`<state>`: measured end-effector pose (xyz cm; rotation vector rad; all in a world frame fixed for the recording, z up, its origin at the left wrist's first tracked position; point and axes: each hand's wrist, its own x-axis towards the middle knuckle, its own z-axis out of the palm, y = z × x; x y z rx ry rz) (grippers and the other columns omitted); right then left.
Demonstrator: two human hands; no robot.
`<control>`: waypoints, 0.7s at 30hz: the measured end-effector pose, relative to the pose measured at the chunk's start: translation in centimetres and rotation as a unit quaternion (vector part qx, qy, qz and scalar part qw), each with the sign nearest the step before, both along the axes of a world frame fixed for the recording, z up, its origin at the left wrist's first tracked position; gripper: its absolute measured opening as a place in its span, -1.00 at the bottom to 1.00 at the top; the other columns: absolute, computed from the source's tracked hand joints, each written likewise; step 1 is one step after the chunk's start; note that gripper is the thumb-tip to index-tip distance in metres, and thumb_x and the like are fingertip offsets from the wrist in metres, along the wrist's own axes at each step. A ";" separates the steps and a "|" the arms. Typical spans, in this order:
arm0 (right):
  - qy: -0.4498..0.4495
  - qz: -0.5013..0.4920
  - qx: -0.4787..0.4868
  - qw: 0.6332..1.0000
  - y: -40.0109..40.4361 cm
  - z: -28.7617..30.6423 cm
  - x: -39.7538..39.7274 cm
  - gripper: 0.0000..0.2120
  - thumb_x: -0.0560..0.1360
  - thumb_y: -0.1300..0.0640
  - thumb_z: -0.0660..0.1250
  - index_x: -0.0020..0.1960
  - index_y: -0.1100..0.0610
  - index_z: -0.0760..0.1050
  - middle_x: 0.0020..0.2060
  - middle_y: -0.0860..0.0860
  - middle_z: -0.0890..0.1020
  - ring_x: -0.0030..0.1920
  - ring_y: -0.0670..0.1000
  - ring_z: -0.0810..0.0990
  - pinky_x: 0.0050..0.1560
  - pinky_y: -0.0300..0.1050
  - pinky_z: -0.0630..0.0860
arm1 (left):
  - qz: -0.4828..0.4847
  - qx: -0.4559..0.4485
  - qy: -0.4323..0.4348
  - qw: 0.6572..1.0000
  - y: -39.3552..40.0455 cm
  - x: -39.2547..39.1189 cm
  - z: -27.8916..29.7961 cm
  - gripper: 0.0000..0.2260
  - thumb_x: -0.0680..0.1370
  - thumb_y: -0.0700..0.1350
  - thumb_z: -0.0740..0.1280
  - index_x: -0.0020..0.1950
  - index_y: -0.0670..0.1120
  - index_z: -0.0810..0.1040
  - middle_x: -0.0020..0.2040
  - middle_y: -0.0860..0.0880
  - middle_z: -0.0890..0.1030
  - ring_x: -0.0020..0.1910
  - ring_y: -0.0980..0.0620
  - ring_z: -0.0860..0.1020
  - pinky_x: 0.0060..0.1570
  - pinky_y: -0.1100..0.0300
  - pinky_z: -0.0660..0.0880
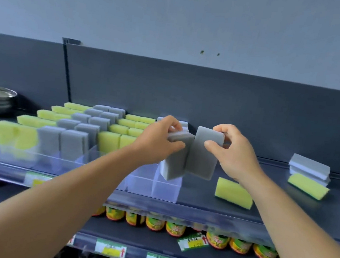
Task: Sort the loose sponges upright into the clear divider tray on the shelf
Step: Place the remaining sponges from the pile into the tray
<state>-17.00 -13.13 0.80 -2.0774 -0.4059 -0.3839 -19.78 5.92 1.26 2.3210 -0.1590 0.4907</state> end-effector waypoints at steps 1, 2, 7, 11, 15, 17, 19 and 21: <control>-0.004 -0.004 0.004 1.000 1.0 0.2 -0.3 -0.76 0.43 0.08 0.38 0.07 -0.04 0.44 -0.07 -0.11 0.58 -0.08 0.00 0.58 -0.12 -0.11 0.50 | 0.001 -0.001 0.002 1.000 1.1 -0.4 0.2 -0.74 0.48 -0.11 0.38 0.14 0.03 0.45 0.03 0.04 0.57 -0.15 -0.04 0.57 -0.18 0.19 0.49; -0.007 -0.006 0.008 1.000 2.0 0.4 -0.6 -0.76 0.44 0.09 0.38 0.07 -0.04 0.44 -0.07 -0.11 0.58 -0.08 0.00 0.58 -0.13 -0.12 0.50 | 0.004 0.008 0.001 1.000 2.1 -0.7 0.4 -0.70 0.50 -0.11 0.36 0.22 0.02 0.46 0.05 0.05 0.56 -0.09 -0.04 0.56 -0.15 0.21 0.47; -0.027 -0.018 0.009 0.999 5.5 1.0 -1.4 -0.70 0.46 0.13 0.35 0.16 -0.06 0.42 0.01 -0.10 0.56 -0.04 0.02 0.57 -0.12 -0.13 0.49 | 0.005 0.046 -0.027 0.999 6.1 -1.1 1.2 -0.69 0.53 -0.18 0.30 0.27 0.00 0.51 0.09 0.07 0.58 0.00 0.07 0.50 -0.05 0.29 0.35; -0.038 -0.035 -0.006 0.999 6.7 0.9 -0.5 -0.70 0.46 0.18 0.33 0.16 -0.04 0.45 0.08 -0.04 0.51 -0.03 0.04 0.55 -0.19 -0.22 0.44 | 0.020 0.040 -0.027 0.999 8.0 0.2 1.2 -0.69 0.52 -0.18 0.30 0.24 0.03 0.52 0.13 0.07 0.59 0.08 0.03 0.52 0.01 0.25 0.38; -0.030 -0.038 -0.037 0.998 7.1 0.3 1.1 -0.73 0.46 0.21 0.33 0.11 -0.04 0.47 0.08 0.00 0.45 -0.05 0.05 0.55 -0.23 -0.34 0.40 | 0.010 0.042 -0.014 0.999 8.6 1.8 0.7 -0.69 0.51 -0.21 0.31 0.24 -0.01 0.53 0.13 0.04 0.60 0.01 0.05 0.49 -0.03 0.26 0.36; -0.024 -0.031 -0.054 0.998 7.3 -0.1 2.1 -0.70 0.46 0.21 0.32 0.14 -0.06 0.46 0.06 0.00 0.46 -0.07 0.04 0.54 -0.22 -0.35 0.39 | 0.001 0.050 -0.003 0.999 8.6 2.5 0.3 -0.69 0.52 -0.22 0.31 0.25 -0.02 0.53 0.10 0.04 0.60 -0.01 0.06 0.48 -0.07 0.30 0.33; -0.011 -0.026 -0.069 0.997 7.5 -0.6 3.0 -0.67 0.47 0.21 0.32 0.19 -0.06 0.46 0.05 -0.01 0.46 -0.11 0.02 0.52 -0.24 -0.36 0.38 | -0.003 0.066 0.006 0.998 8.5 3.3 -0.1 -0.69 0.53 -0.22 0.31 0.26 -0.01 0.53 0.10 0.06 0.58 -0.01 0.06 0.47 -0.14 0.37 0.30; 0.000 -0.021 -0.089 0.996 7.5 -1.0 3.9 -0.66 0.47 0.20 0.31 0.21 -0.05 0.47 0.03 -0.02 0.45 -0.17 -0.03 0.49 -0.26 -0.36 0.37 | -0.003 0.092 0.016 0.996 8.3 4.1 -0.5 -0.69 0.54 -0.21 0.30 0.27 -0.01 0.53 0.13 0.06 0.57 0.03 0.06 0.46 -0.24 0.41 0.27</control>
